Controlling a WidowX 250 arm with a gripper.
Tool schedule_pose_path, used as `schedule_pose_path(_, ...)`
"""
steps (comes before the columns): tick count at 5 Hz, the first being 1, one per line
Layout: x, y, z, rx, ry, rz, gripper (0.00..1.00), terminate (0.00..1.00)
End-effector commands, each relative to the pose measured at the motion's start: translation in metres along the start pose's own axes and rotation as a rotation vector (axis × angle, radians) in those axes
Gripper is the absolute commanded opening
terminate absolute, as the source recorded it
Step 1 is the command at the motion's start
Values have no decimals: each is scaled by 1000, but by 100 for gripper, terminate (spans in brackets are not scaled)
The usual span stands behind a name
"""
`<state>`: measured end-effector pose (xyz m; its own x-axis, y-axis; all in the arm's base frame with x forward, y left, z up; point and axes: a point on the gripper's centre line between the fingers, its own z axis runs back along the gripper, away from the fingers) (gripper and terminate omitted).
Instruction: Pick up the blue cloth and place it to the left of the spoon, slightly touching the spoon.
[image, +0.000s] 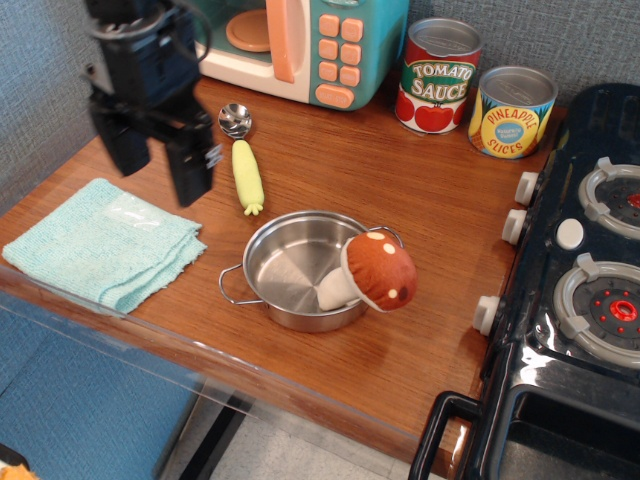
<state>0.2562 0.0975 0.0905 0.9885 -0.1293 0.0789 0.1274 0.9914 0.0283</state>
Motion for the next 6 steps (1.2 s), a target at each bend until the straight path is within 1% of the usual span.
schedule_pose_path(1, -21, 47, -16, 36, 54, 83, 100, 0)
schedule_pose_path(2, -39, 62, -32, 49, 73, 136, 100, 0)
schedule_pose_path(3, -50, 68, -49, 67, 106, 208, 100, 0)
schedule_pose_path(4, -50, 72, -68, 91, 111, 236, 100, 0)
schedule_pose_path(5, -45, 73, -86, 116, 154, 257, 100, 0)
schedule_pose_path(6, -36, 76, -94, 121, 194, 271, 100, 0)
